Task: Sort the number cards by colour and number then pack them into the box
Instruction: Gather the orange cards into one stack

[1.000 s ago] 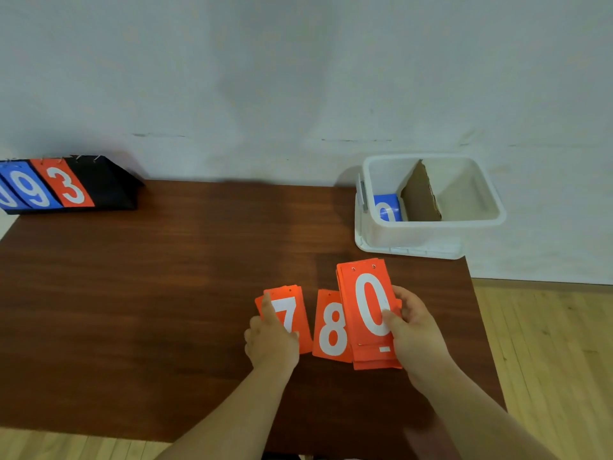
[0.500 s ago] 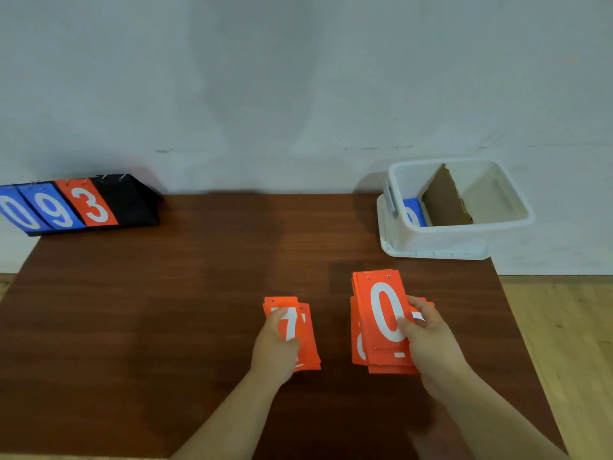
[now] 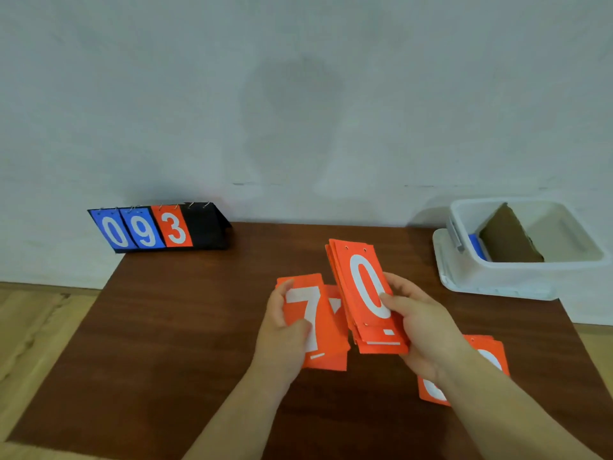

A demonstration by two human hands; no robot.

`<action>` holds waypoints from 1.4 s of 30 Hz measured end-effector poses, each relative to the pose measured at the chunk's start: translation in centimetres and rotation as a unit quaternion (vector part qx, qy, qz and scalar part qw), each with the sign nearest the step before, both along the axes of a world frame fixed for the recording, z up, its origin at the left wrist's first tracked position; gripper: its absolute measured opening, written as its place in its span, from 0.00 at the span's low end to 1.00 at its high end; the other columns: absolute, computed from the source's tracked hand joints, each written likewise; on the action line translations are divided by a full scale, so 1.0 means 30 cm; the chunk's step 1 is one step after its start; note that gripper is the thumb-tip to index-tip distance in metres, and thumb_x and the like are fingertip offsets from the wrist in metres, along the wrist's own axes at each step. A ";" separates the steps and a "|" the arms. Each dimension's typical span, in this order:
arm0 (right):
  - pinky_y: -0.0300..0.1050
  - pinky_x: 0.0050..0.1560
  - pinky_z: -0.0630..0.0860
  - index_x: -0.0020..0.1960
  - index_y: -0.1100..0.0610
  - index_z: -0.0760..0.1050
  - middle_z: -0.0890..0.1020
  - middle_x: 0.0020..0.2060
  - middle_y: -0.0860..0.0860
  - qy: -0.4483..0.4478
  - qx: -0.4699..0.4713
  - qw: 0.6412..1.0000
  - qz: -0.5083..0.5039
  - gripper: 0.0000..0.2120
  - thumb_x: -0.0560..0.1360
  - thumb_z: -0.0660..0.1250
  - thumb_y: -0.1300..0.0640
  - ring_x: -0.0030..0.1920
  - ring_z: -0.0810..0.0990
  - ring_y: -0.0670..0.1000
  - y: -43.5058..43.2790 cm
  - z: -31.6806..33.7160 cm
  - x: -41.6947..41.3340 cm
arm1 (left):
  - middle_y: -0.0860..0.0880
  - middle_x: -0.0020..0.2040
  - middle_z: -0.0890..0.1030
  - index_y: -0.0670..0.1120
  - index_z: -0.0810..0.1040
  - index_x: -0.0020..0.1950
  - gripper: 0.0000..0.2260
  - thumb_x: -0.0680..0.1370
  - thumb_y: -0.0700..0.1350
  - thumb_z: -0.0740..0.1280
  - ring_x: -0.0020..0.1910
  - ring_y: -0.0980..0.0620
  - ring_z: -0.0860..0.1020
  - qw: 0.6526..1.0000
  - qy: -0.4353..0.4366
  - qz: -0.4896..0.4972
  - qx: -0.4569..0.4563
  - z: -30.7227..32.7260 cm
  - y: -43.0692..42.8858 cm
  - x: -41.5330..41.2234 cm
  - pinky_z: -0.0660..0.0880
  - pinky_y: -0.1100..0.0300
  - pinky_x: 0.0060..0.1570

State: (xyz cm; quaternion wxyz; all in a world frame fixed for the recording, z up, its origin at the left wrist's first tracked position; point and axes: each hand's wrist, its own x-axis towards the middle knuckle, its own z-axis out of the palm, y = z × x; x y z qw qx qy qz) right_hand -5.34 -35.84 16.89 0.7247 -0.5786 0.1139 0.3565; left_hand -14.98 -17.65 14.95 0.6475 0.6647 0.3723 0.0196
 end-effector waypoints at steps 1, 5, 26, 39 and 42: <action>0.57 0.48 0.84 0.65 0.51 0.77 0.87 0.53 0.55 -0.003 0.017 1.000 0.003 0.13 0.82 0.63 0.61 0.52 0.87 0.59 0.023 0.023 -0.005 | 0.56 0.63 0.71 0.71 0.62 0.70 0.30 0.82 0.37 0.64 0.57 0.51 0.78 1.000 -0.014 -0.011 0.004 0.016 0.009 0.004 0.82 0.46 0.53; 0.56 0.48 0.83 0.66 0.50 0.76 0.86 0.55 0.55 -0.022 0.037 0.999 -0.005 0.14 0.83 0.63 0.60 0.53 0.87 0.59 0.089 0.061 -0.026 | 0.63 0.57 0.71 0.71 0.59 0.72 0.33 0.82 0.36 0.64 0.54 0.57 0.77 0.997 -0.073 -0.033 0.004 0.067 0.037 0.022 0.83 0.51 0.50; 0.50 0.59 0.81 0.72 0.40 0.68 0.82 0.61 0.42 -0.201 -0.159 0.965 -0.053 0.26 0.81 0.62 0.63 0.57 0.84 0.46 0.070 0.033 -0.092 | 0.55 0.71 0.72 0.64 0.56 0.79 0.25 0.85 0.48 0.60 0.64 0.53 0.76 0.979 -0.119 -0.158 -0.046 0.070 -0.101 0.110 0.77 0.54 0.64; 0.47 0.56 0.83 0.75 0.42 0.66 0.79 0.65 0.43 -0.177 -0.250 0.951 -0.051 0.22 0.83 0.63 0.55 0.60 0.81 0.47 -0.382 -0.096 0.012 | 0.51 0.58 0.79 0.62 0.57 0.79 0.27 0.83 0.50 0.64 0.52 0.51 0.83 0.989 0.001 -0.148 0.015 -0.121 -0.460 0.247 0.82 0.50 0.55; 0.50 0.59 0.81 0.75 0.42 0.66 0.80 0.64 0.43 -0.174 -0.280 0.942 -0.061 0.22 0.83 0.64 0.55 0.60 0.81 0.47 -0.560 -0.118 0.053 | 0.49 0.63 0.78 0.59 0.58 0.79 0.27 0.82 0.54 0.64 0.58 0.48 0.81 0.988 0.080 -0.124 0.055 -0.228 -0.564 0.294 0.78 0.49 0.59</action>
